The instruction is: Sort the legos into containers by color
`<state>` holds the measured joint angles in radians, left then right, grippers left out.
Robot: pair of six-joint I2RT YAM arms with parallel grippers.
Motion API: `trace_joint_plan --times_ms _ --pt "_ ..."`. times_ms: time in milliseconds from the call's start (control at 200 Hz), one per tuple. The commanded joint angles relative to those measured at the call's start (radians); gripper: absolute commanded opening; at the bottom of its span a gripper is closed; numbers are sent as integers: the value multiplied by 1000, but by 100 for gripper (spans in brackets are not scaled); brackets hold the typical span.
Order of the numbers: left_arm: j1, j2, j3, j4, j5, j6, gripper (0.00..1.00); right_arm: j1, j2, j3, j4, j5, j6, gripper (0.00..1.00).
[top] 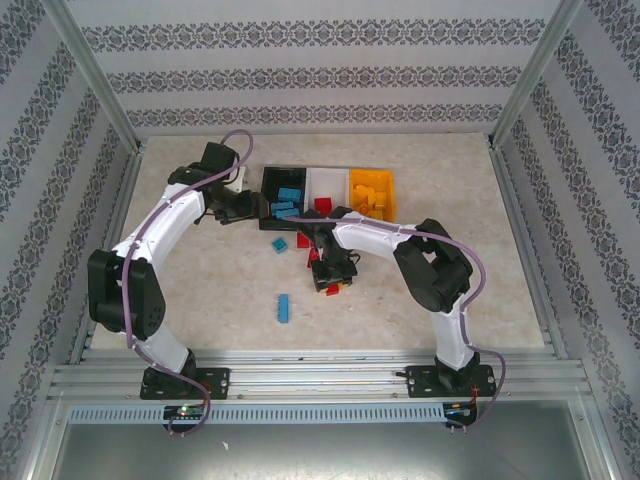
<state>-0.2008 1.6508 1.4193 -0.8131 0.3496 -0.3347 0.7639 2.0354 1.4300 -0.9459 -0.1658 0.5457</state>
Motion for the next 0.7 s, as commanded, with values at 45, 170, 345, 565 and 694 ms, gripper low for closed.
trace_joint_plan --times_ms 45,170,345,565,694 --pt "15 -2 10 32 29 29 62 11 -60 0 -33 63 17 38" --pt "15 2 12 44 42 15 62 5 -115 9 -66 62 21 37" --pt "15 1 5 52 54 8 62 -52 -182 63 -72 36 39 37" --pt "-3 -15 -19 43 61 0 62 -185 -82 261 -21 -68 69 37" --pt "-59 -24 -17 -9 28 26 62 -238 53 444 -14 -92 82 37"
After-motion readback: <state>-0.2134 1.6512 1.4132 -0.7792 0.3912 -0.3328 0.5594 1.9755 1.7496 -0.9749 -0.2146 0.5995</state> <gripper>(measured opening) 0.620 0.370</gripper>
